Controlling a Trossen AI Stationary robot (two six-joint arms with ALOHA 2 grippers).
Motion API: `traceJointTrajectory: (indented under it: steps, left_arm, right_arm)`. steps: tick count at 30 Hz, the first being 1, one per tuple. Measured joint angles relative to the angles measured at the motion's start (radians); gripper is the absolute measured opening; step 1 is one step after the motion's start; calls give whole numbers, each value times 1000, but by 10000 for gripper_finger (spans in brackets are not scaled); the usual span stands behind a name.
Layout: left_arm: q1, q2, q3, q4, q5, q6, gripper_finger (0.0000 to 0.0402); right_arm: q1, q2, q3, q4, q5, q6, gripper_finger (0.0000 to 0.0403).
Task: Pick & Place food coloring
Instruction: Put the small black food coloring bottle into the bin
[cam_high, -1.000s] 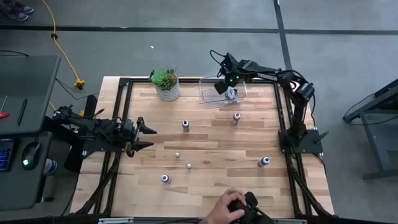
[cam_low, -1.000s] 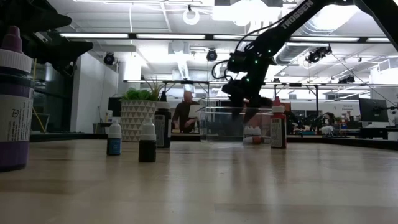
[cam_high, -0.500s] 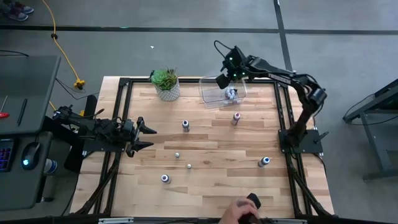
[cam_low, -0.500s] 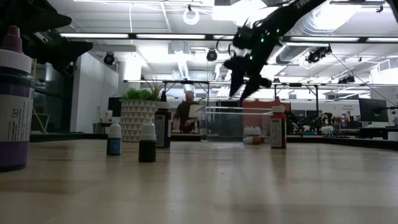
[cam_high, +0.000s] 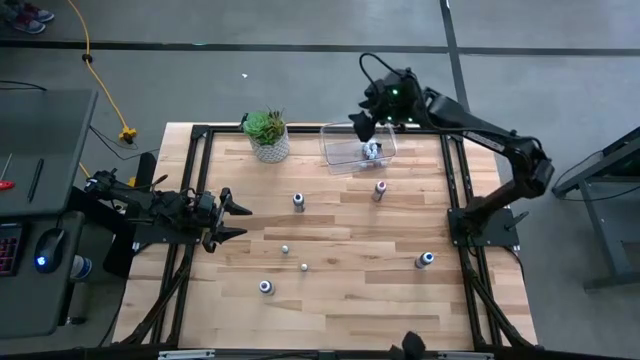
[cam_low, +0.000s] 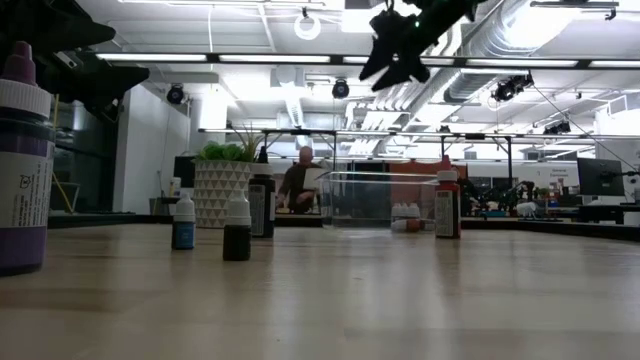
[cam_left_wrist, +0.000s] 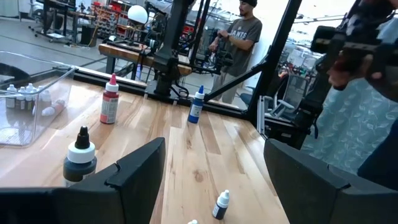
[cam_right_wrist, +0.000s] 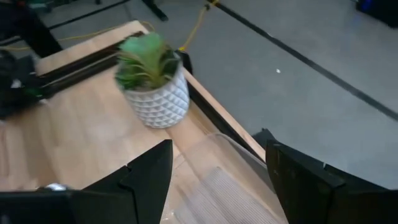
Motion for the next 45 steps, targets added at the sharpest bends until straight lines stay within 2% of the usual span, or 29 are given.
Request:
traceJointTrajectory:
  steps: [4,12,19,24,28,32,37,45]
  left_arm:
    - [0,0,0,0,0,0,271]
    - [0,0,0,0,0,0,271]
    - [0,0,0,0,0,0,271]
    - [0,0,0,0,0,0,271]
    - [0,0,0,0,0,0,271]
    - [0,0,0,0,0,0,271]
    - [0,0,0,0,0,0,271]
    - [0,0,0,0,0,0,271]
  right_arm:
    - [43,-28,30,-61,0,-39,245]
    - [186,26,254,-350,26,-186,245]
    - [332,158,513,-546,26,-251,245]
    - [423,287,683,-611,23,-274,245]
    - [488,383,760,-628,19,-276,245]
    - [561,446,770,-629,0,-253,245]
    - [650,486,722,-647,-52,-198,245]
    - [771,489,523,-598,-59,-216,245]
